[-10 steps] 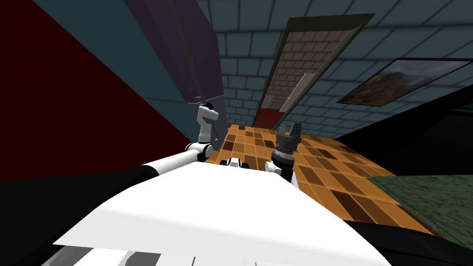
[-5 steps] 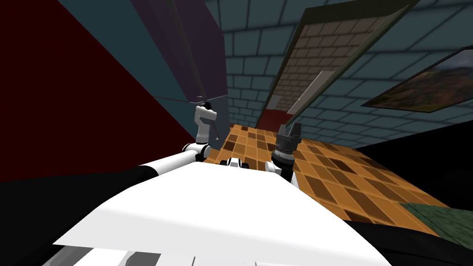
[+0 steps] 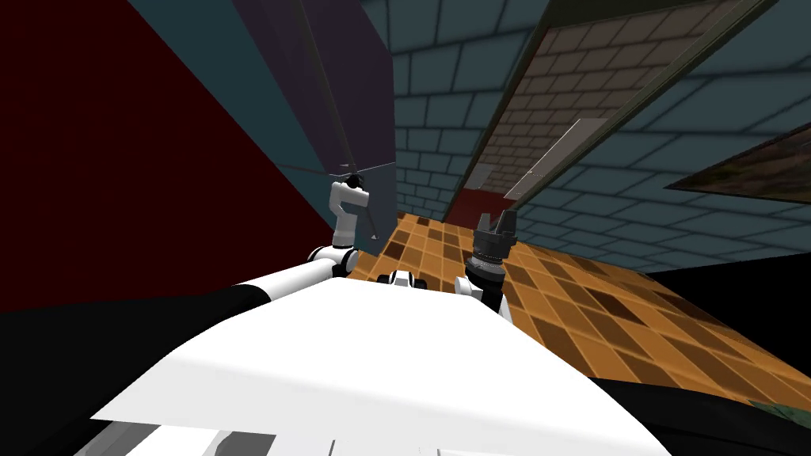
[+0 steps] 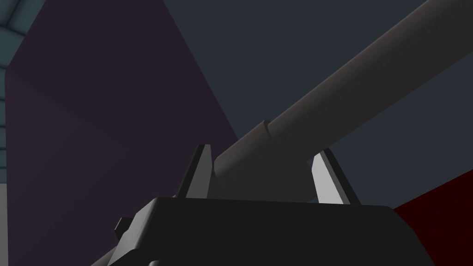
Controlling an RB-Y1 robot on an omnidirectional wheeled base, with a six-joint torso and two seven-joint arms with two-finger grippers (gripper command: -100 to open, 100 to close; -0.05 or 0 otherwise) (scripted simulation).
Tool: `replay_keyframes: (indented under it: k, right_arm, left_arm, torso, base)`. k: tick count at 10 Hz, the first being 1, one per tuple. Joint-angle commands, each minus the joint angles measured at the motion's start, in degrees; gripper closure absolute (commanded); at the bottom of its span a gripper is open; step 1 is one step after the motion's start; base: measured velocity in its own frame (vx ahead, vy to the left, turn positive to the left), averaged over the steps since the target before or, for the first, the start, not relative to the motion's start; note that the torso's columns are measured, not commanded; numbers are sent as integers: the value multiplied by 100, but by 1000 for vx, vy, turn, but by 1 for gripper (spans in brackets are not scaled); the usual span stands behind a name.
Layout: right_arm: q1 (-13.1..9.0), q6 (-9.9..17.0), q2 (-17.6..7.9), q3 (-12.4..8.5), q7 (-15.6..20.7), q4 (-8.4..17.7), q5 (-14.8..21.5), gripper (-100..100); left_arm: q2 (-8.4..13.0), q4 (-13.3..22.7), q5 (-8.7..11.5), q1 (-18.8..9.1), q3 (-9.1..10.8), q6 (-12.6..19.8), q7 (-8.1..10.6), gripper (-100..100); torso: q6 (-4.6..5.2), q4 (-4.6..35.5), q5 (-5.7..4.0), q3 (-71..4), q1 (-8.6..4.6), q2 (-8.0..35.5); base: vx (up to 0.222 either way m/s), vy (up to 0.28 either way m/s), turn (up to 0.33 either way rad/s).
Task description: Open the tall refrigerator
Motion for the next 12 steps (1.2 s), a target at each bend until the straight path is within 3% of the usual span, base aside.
replay_keyframes:
  k: [1,3,4,5,6,8,9,12]
  right_arm:
    - [-1,0,0,0,0,0,0,0]
    - [-1,0,0,1,0,0,0,0]
    - [-3,1,-1,0,0,1,0,0]
    - [-1,0,0,0,0,0,0,0]
    - [-2,0,0,0,0,0,0,0]
    - [-2,0,0,1,0,1,0,0]
    - [-1,0,1,2,0,0,0,0]
    - [-2,0,2,3,0,0,0,0]
  left_arm:
    - [161,-146,459,190,-88,-48,-262,100]
    - [161,-146,718,190,-88,-48,-262,100]
    - [284,-265,952,289,-155,-113,-433,100]
    - [284,-265,1132,289,-155,-113,-433,100]
    - [293,-251,1025,190,-148,-196,-398,100]
    - [277,-397,795,255,-5,-34,-345,100]
    - [277,-397,795,255,-5,-34,-345,100]
    - [247,-606,421,361,213,226,-249,100]
  torso:
    - [21,-1,-2,5,-2,11]
    - [17,1,-2,17,-4,27]
    - [28,-4,5,12,18,22]
    - [-13,3,8,15,21,22]
    - [-9,0,11,25,22,38]
    - [20,23,-19,5,-27,12]
    - [30,21,-35,0,-73,6]
    - [46,28,-37,-11,-49,-12]
  base:
    - [51,-150,265]
    - [33,-104,97]
    - [22,-88,244]
    - [26,-109,216]
    - [17,-50,14]
    - [73,-210,46]
    - [51,-316,64]
    - [89,-373,55]
